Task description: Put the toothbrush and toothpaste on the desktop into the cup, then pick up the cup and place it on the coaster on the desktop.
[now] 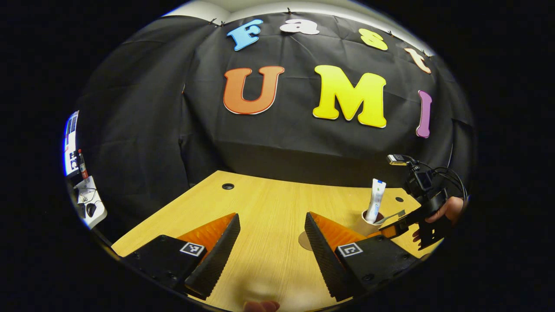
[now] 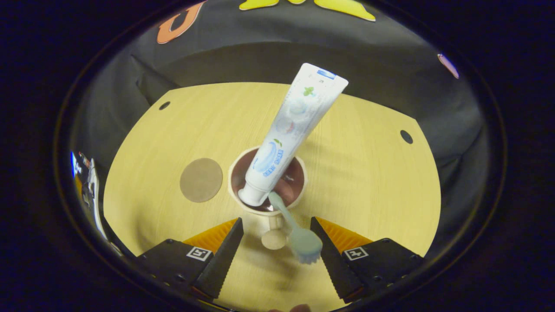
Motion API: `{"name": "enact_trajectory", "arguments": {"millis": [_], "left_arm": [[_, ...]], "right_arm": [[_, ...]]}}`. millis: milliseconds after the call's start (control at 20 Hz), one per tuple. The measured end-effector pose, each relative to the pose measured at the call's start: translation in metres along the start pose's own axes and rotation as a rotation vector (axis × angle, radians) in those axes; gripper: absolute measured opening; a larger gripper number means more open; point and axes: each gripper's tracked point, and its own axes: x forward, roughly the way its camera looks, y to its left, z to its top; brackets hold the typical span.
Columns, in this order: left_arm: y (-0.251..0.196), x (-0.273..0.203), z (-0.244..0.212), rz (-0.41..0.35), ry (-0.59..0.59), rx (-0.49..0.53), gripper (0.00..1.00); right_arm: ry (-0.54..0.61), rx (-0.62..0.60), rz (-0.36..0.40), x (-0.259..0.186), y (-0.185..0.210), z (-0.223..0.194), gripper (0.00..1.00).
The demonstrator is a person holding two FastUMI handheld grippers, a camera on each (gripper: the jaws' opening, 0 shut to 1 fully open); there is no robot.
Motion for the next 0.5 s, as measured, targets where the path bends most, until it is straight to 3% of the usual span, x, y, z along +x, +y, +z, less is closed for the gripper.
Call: {"name": "enact_trajectory", "arguments": {"millis": [150, 200, 350, 400, 500], "left_arm": [[0.008, -0.001, -0.004, 0.029, 0.018, -0.009, 0.95], [0.01, -0.001, -0.006, 0.034, 0.024, -0.012, 0.95], [0.015, -0.002, -0.012, 0.045, 0.048, -0.014, 0.95], [0.017, -0.002, -0.01, 0.049, 0.048, -0.01, 0.95], [0.018, -0.003, -0.007, 0.055, 0.047, -0.008, 0.95]], "right_arm": [[0.017, 0.02, 0.006, 0.009, -0.001, 0.002, 0.89], [0.024, 0.026, 0.011, 0.012, 0.0, 0.003, 0.76], [0.04, 0.038, 0.03, 0.016, 0.007, 0.0, 0.75], [0.047, 0.035, 0.025, 0.015, 0.008, -0.002, 0.6], [0.064, 0.014, 0.005, 0.018, 0.007, -0.004, 0.52]]}}
